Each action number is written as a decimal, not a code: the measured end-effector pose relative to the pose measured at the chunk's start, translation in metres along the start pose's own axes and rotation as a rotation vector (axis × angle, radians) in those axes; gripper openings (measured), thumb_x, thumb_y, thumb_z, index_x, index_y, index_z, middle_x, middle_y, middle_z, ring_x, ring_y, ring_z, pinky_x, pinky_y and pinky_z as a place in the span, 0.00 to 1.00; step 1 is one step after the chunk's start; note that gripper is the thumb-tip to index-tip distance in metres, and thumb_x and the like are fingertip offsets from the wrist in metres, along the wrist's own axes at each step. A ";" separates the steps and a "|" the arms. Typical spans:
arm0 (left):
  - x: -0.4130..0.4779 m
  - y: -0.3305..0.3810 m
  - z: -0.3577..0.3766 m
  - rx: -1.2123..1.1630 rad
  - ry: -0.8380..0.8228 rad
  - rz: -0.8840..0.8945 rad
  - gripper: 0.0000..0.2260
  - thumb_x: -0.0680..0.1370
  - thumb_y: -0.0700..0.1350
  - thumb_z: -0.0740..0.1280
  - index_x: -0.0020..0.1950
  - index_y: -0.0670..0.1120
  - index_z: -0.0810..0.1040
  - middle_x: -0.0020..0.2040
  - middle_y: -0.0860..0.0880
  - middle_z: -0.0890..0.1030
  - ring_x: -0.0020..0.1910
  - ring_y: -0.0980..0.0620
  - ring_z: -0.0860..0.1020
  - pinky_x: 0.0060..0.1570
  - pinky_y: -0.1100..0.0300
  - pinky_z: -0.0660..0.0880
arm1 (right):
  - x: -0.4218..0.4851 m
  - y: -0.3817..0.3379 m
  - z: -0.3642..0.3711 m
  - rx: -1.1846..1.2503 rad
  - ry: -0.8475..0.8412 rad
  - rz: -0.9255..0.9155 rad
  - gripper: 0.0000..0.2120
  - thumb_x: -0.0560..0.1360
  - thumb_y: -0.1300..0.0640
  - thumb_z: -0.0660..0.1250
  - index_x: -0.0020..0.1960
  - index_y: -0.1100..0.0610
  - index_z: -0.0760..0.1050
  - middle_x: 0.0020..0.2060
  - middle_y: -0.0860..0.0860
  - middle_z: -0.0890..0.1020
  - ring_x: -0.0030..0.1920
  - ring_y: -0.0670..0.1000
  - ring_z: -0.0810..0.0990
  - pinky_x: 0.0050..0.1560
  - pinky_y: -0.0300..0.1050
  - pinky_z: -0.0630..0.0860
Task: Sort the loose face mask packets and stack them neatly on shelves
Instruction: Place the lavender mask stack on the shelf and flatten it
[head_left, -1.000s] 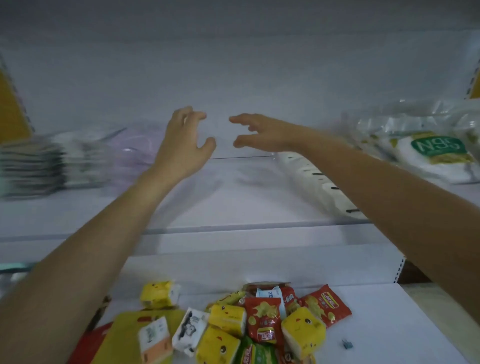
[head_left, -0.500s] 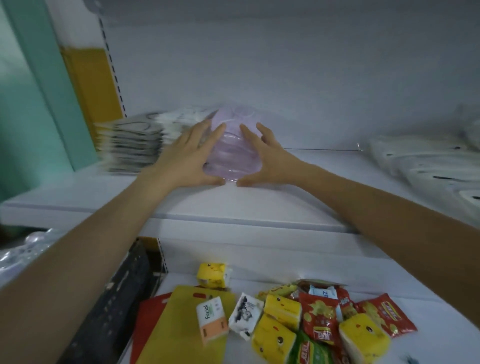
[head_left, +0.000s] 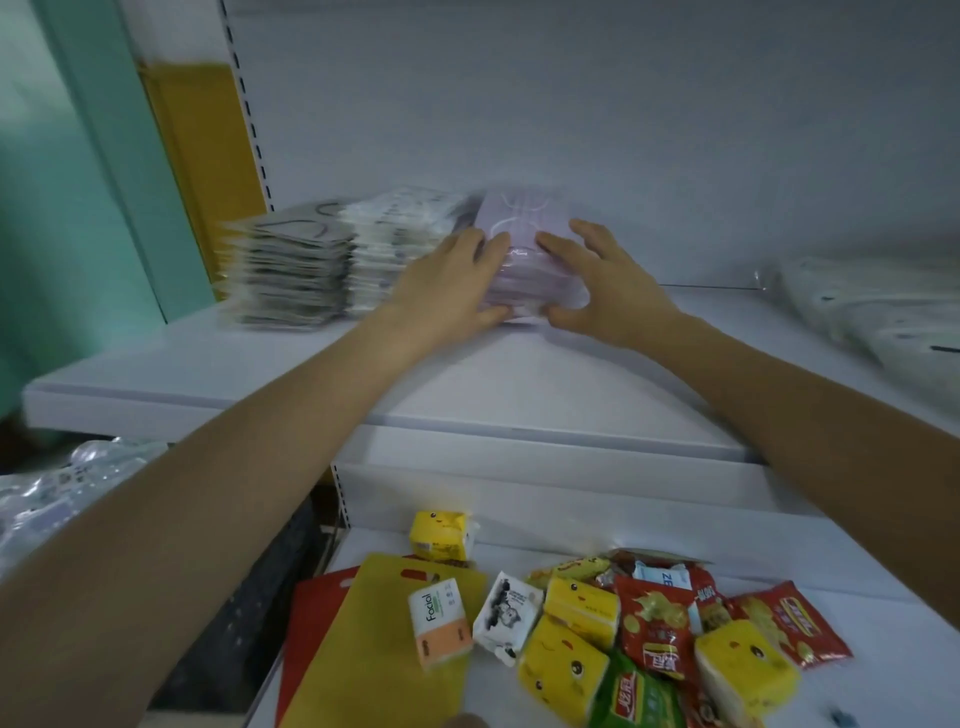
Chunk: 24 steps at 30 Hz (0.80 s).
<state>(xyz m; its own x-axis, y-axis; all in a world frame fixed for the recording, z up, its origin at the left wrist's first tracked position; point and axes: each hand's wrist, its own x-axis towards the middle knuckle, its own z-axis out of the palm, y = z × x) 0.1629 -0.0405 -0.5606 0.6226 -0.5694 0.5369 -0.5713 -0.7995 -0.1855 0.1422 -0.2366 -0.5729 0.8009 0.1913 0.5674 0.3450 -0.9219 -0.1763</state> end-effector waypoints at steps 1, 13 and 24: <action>0.004 0.004 0.000 -0.003 -0.002 -0.011 0.32 0.76 0.55 0.66 0.74 0.44 0.59 0.67 0.41 0.66 0.65 0.40 0.68 0.55 0.47 0.71 | 0.000 0.004 -0.002 0.018 -0.001 0.020 0.36 0.70 0.53 0.71 0.74 0.51 0.60 0.73 0.58 0.56 0.72 0.58 0.61 0.68 0.52 0.64; 0.002 0.042 0.010 -0.255 -0.033 -0.260 0.36 0.76 0.57 0.65 0.78 0.54 0.49 0.69 0.36 0.61 0.60 0.34 0.72 0.57 0.47 0.71 | -0.008 0.015 -0.006 0.373 -0.109 0.184 0.30 0.77 0.58 0.65 0.75 0.51 0.57 0.69 0.61 0.61 0.62 0.60 0.73 0.54 0.55 0.77; 0.006 0.035 0.010 -0.444 -0.113 -0.311 0.41 0.74 0.57 0.68 0.78 0.55 0.43 0.67 0.32 0.62 0.64 0.33 0.69 0.64 0.46 0.68 | -0.009 0.000 -0.005 0.917 -0.155 0.337 0.26 0.77 0.64 0.62 0.71 0.47 0.63 0.57 0.47 0.70 0.51 0.48 0.75 0.41 0.36 0.78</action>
<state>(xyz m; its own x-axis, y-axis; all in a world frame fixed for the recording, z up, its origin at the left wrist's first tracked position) 0.1518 -0.0738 -0.5722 0.8373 -0.3559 0.4149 -0.5069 -0.7897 0.3455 0.1328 -0.2403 -0.5737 0.9595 0.0692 0.2730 0.2802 -0.3312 -0.9010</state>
